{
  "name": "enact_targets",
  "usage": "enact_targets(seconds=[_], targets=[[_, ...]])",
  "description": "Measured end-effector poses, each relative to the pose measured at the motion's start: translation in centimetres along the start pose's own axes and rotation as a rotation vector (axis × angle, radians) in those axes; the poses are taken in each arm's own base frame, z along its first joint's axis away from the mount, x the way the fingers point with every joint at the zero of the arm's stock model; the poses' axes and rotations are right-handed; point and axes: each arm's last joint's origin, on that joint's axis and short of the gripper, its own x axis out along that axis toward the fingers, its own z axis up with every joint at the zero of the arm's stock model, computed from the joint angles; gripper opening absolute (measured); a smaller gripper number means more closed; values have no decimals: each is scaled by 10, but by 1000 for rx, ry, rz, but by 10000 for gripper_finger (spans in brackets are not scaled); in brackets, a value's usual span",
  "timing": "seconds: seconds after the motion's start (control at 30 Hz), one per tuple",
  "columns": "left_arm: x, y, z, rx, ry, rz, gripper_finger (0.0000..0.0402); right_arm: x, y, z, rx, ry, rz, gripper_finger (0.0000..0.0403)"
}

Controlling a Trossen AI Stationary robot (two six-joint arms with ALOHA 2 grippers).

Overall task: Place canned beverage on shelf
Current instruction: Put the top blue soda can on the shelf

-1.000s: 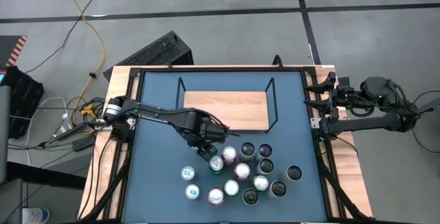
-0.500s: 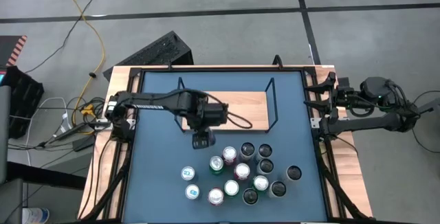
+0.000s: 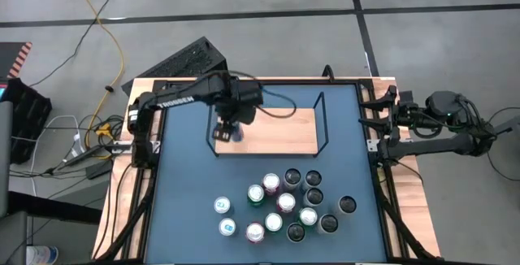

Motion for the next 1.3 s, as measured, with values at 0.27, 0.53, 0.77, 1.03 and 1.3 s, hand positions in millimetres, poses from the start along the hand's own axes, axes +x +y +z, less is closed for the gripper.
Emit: enact_targets(seconds=[0.27, 0.53, 0.77, 1.03, 1.3], targets=[[3, 29, -13, 100, -6, 55, 241, 0, -3, 1, 29, -19, -91, 261], [15, 42, -20, 257, 63, 107, 241, 0, -3, 1, 29, -20, -100, 261], [24, 41, -16, 334, 67, 125, 241, 0, -3, 1, 28, -20, -100, 261], [25, 60, -27, 266, 45, 133, 241, 0, -3, 1, 29, -23, -110, 261], [26, 71, -31, 273, 10, 156, 241, 0, -4, 1, 53, -35, -146, 261]])
